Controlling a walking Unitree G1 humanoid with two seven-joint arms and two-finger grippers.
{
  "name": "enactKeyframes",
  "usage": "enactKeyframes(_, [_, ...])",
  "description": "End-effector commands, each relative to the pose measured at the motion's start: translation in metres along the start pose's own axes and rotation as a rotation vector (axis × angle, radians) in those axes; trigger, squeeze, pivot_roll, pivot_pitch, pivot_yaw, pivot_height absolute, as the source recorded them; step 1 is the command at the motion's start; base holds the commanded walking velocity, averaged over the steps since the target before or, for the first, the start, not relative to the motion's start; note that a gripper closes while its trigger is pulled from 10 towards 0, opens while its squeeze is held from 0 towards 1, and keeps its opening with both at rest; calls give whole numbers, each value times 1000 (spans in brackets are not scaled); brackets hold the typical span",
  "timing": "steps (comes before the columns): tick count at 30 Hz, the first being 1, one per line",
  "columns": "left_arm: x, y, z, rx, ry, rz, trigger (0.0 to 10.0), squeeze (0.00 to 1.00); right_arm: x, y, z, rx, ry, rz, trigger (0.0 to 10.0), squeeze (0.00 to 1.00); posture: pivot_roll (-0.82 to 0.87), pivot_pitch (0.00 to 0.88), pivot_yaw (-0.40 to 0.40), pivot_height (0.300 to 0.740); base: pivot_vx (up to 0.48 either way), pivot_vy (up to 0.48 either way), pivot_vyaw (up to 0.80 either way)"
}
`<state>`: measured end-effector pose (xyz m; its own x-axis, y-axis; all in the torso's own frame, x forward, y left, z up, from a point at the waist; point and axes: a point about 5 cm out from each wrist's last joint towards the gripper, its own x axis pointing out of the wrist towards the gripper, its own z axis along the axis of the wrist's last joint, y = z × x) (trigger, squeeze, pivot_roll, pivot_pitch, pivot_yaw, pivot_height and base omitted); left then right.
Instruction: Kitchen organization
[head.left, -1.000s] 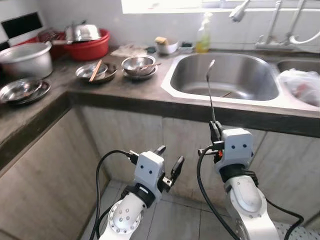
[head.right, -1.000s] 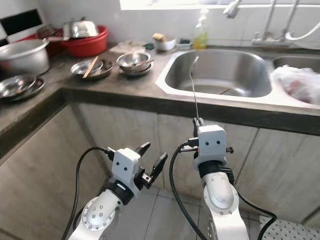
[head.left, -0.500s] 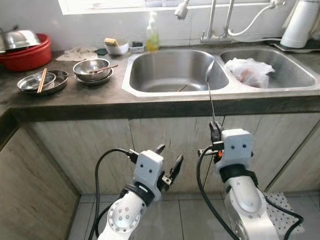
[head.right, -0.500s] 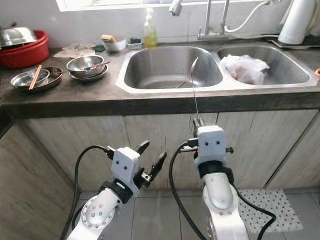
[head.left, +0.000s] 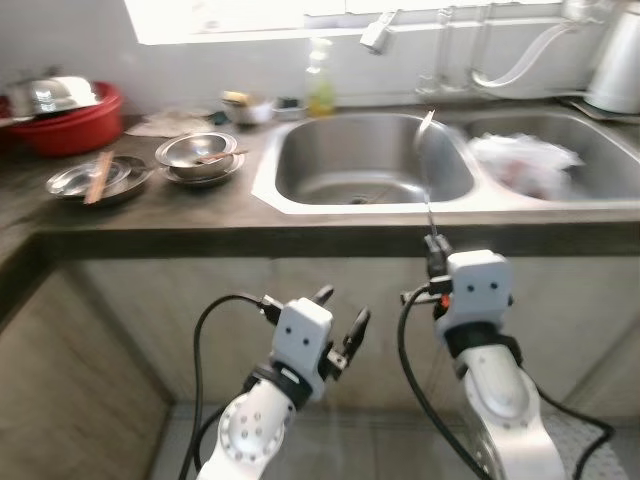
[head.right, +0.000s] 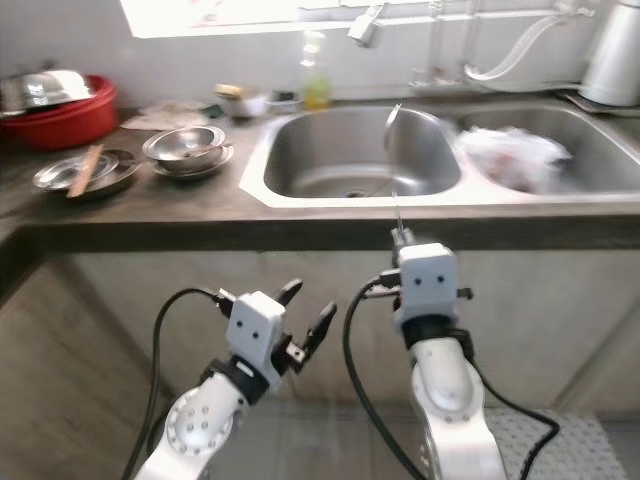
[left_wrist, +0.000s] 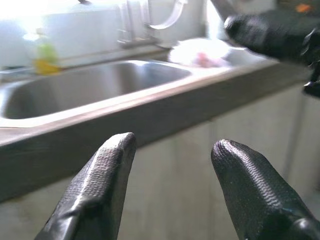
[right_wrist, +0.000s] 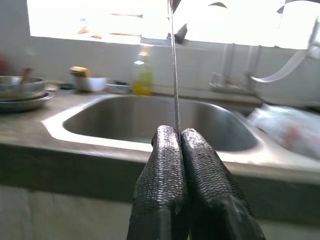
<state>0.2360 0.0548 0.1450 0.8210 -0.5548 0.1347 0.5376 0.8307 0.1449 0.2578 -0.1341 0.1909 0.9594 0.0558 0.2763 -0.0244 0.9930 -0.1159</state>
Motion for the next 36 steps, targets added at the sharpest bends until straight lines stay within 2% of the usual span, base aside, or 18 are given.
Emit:
enactKeyframes(1, [-2,6,-2,23,6,14,10000,0,6,4,8,9,-46,19,10000,0,85,25,41,740,450,0,0])
enactKeyframes(15, [-1,8,0,29,-2,18,10000,0,22,-4,27,0,-112,59,10000,0,86,36,37,740,455,0,0])
enactKeyframes(26, [3,10,1,32,-7,32,10000,0,61,-37,51,-168,-90,83,10000,0,86,43,31,740,458,0,0])
enactKeyframes(31, [3,11,0,27,-7,40,10000,0,72,-40,57,-226,-77,123,10000,0,84,45,32,740,464,0,0])
enactKeyframes(32, [3,11,0,24,-6,43,10000,0,79,-41,58,-257,-52,159,10000,0,84,44,26,740,364,0,0])
enactKeyframes(36, [3,12,-1,11,0,54,10000,0,90,-40,57,-314,2,224,10000,0,85,48,24,740,0,0,0])
